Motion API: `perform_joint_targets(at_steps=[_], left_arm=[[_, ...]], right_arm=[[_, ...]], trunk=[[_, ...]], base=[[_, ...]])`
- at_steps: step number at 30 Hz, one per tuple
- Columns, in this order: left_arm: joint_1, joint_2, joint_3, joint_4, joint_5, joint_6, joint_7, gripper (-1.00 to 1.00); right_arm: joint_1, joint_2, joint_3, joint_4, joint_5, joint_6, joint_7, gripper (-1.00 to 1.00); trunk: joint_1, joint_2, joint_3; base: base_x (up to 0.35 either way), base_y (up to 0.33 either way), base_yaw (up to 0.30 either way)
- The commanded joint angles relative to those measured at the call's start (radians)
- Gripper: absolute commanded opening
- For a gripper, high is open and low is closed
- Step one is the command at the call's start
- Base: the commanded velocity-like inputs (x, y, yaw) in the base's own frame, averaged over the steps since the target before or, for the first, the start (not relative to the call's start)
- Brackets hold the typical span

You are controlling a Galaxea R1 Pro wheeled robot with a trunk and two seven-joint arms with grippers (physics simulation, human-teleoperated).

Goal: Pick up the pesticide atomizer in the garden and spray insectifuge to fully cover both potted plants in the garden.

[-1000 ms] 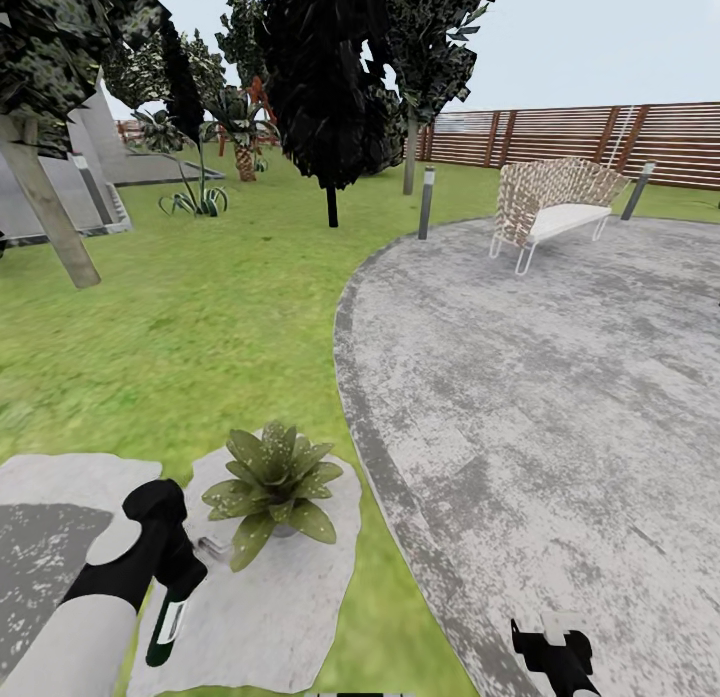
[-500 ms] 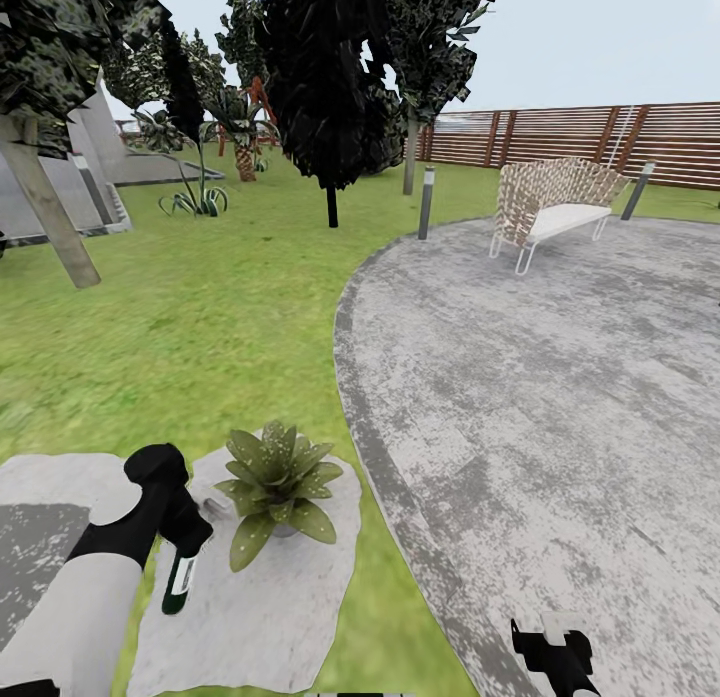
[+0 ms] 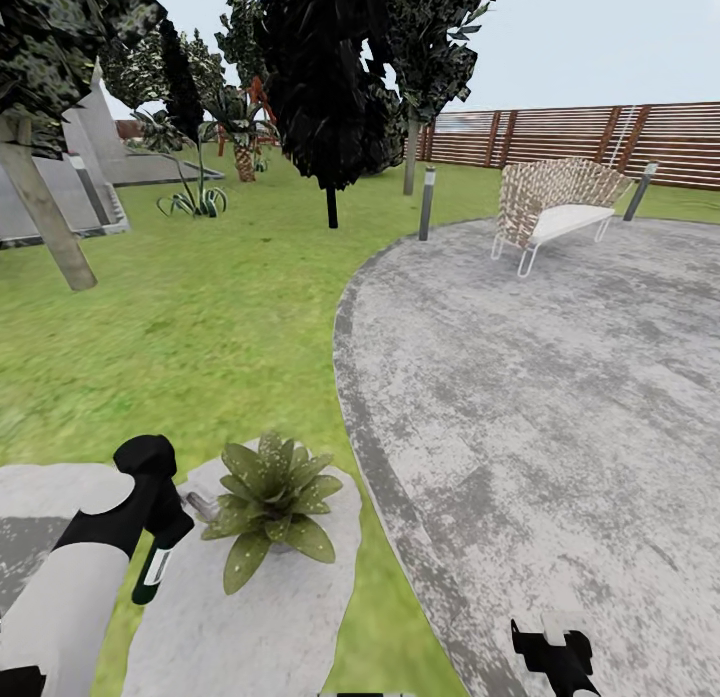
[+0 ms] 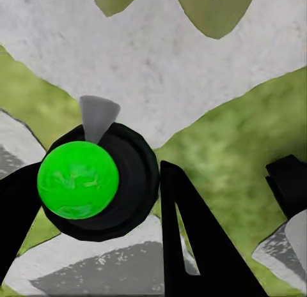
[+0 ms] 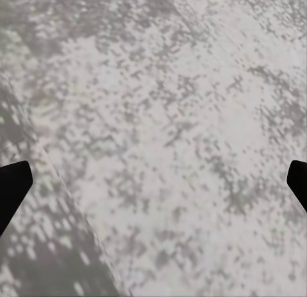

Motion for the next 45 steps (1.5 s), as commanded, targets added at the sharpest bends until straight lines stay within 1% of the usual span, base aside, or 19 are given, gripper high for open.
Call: perform_joint_targets(at_steps=[1,3,5,9,11,12,14,18,25,29,31,32,37,43,45], left_arm=[[0.006,0.001,-0.015,-0.001,-0.008,0.010,-0.009,-1.00],[0.031,0.001,-0.029,-0.001,-0.008,0.010,-0.009,-1.00],[0.044,0.006,-0.032,-0.001,-0.010,0.010,-0.009,-1.00],[0.053,0.039,-0.034,-0.001,-0.011,0.009,-0.009,-1.00],[0.065,0.043,-0.034,-0.001,-0.010,0.010,-0.009,-1.00],[0.080,0.040,-0.034,-0.001,-0.009,0.010,-0.009,-1.00],[0.091,0.037,-0.034,-0.001,-0.008,0.012,-0.009,-1.00],[0.094,0.035,-0.034,-0.008,-0.007,0.016,-0.009,-1.00],[0.095,0.034,-0.031,-0.014,-0.008,0.018,-0.009,-1.00],[0.096,0.034,-0.031,-0.006,-0.006,0.018,-0.009,-1.00],[0.097,0.030,-0.030,-0.002,-0.001,0.019,-0.009,-1.00],[0.102,0.023,-0.030,-0.001,0.002,0.020,-0.009,-1.00],[0.143,0.006,-0.027,-0.004,0.004,0.022,-0.009,-1.00],[0.151,0.002,-0.024,-0.011,0.007,0.022,-0.009,-1.00],[0.151,0.002,-0.021,-0.013,0.015,0.022,-0.009,-1.00]], right_arm=[[-0.001,0.000,-0.007,0.001,0.010,-0.003,-0.004,1.00],[-0.001,0.000,-0.007,0.001,0.010,-0.003,-0.004,1.00],[-0.001,0.000,-0.007,0.001,0.010,-0.003,-0.004,1.00],[-0.001,0.000,-0.007,0.001,0.010,-0.003,-0.004,1.00],[-0.001,0.000,-0.007,0.001,0.011,-0.003,-0.004,1.00],[-0.001,0.000,-0.007,0.001,0.011,-0.003,-0.004,1.00],[-0.001,0.000,-0.007,0.001,0.011,-0.003,-0.004,1.00],[-0.001,0.000,-0.007,0.001,0.012,-0.003,-0.004,1.00],[-0.001,0.000,-0.007,0.001,0.011,-0.003,-0.004,1.00],[-0.001,0.000,-0.007,0.001,0.011,-0.003,-0.004,1.00],[-0.001,0.000,-0.007,0.001,0.011,-0.003,-0.004,1.00],[-0.001,0.000,-0.007,0.001,0.011,-0.003,-0.004,1.00],[-0.001,0.001,-0.006,0.001,0.012,-0.003,-0.003,1.00],[-0.001,0.002,-0.007,0.000,0.010,-0.003,-0.002,1.00],[-0.001,0.002,-0.007,0.000,0.010,-0.003,-0.002,1.00]], trunk=[[0.000,0.000,-0.001],[0.000,0.000,-0.001],[0.000,0.000,-0.001],[0.000,0.000,-0.001],[0.000,0.000,-0.001],[0.000,0.000,-0.001],[0.000,0.000,-0.001],[0.000,0.000,-0.001],[0.000,0.000,-0.001],[0.000,0.000,-0.001],[0.000,0.000,-0.001],[0.000,0.000,-0.001],[0.000,0.000,-0.001],[0.000,0.000,0.001],[0.000,0.000,0.003]], base=[[0.026,0.000,0.000],[0.009,0.000,0.000],[0.003,0.000,0.000],[0.000,0.000,0.000],[0.000,0.000,0.000],[0.000,0.000,0.000],[0.000,0.000,0.000],[-0.017,0.000,0.000],[-0.266,0.000,0.000],[-0.076,0.000,0.000],[-0.013,0.000,0.000],[-0.004,0.000,0.000],[-0.004,0.000,-0.001],[-0.237,0.000,-0.212],[-0.326,0.002,-0.258]])
